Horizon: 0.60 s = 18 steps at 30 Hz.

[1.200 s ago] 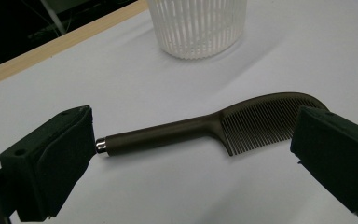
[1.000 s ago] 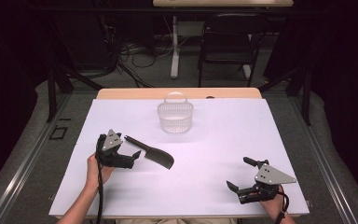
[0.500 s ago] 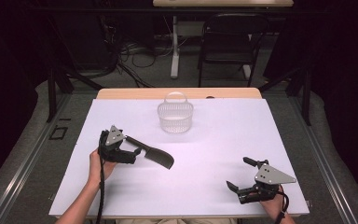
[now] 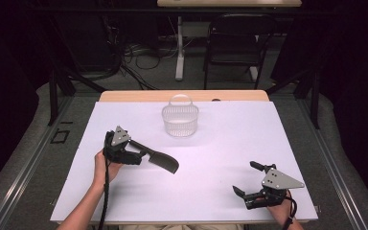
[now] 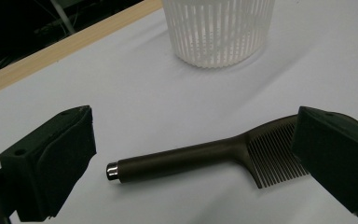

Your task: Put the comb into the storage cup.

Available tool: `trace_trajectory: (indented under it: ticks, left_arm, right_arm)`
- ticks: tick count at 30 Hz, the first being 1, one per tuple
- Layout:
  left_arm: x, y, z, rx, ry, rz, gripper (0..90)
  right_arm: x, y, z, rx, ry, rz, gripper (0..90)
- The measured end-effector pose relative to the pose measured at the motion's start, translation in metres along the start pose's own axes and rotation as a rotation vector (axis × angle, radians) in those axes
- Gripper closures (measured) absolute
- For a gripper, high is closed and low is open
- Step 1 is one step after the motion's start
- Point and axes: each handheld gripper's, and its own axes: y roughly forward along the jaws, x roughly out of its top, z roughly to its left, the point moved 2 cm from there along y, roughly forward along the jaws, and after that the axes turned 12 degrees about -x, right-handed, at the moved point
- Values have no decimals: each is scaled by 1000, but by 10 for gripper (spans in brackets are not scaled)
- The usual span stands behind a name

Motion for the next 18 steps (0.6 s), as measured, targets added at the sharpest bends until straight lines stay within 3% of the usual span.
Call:
trace_trajectory:
  ticks: [18]
  left_arm:
    - [3, 12, 6, 11, -9, 22, 0]
  right_arm:
    - [0, 0, 0, 0, 1, 1, 0]
